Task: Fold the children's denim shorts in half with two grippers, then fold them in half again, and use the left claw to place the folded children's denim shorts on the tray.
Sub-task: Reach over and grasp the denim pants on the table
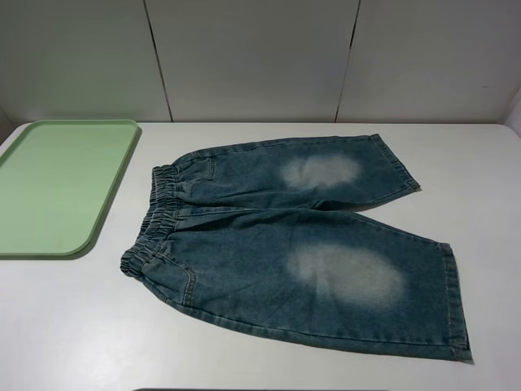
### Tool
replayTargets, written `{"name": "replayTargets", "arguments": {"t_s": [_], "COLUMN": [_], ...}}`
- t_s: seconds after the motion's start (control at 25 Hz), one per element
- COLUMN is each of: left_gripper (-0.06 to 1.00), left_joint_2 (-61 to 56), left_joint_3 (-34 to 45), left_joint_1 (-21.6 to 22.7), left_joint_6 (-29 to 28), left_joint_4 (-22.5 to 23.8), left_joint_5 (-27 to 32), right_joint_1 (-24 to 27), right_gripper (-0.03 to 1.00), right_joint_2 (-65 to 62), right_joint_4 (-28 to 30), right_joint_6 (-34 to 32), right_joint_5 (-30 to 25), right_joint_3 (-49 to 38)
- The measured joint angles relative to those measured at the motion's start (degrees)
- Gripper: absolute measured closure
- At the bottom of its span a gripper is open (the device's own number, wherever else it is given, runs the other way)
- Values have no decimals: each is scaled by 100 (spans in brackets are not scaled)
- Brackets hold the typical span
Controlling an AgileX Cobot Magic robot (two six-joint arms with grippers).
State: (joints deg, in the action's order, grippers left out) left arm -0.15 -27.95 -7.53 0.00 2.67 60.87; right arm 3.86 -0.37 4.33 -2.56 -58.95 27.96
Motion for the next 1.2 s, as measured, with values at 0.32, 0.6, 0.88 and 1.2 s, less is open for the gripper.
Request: {"name": "replayTargets", "arguments": {"t_s": [0.32, 0.6, 0.88, 1.2], "left_gripper": [-3, -3, -3, -3], "left_joint_2": [0, 0, 0, 0], "left_joint_3": [0, 0, 0, 0], "left_joint_1": [0, 0, 0, 0], "left_joint_6": [0, 0, 0, 0], "left_joint_4": [0, 5, 5, 5], "left_joint_5": [0, 0, 0, 0], "right_joint_1": [0, 0, 0, 0], "right_gripper": [27, 27, 27, 27], "right_joint_2": [0, 0, 0, 0], "right_joint_4": [0, 0, 0, 0], "right_joint_6": [0, 0, 0, 0], "right_joint_5": [0, 0, 0, 0], "right_joint_3": [0, 0, 0, 0]}}
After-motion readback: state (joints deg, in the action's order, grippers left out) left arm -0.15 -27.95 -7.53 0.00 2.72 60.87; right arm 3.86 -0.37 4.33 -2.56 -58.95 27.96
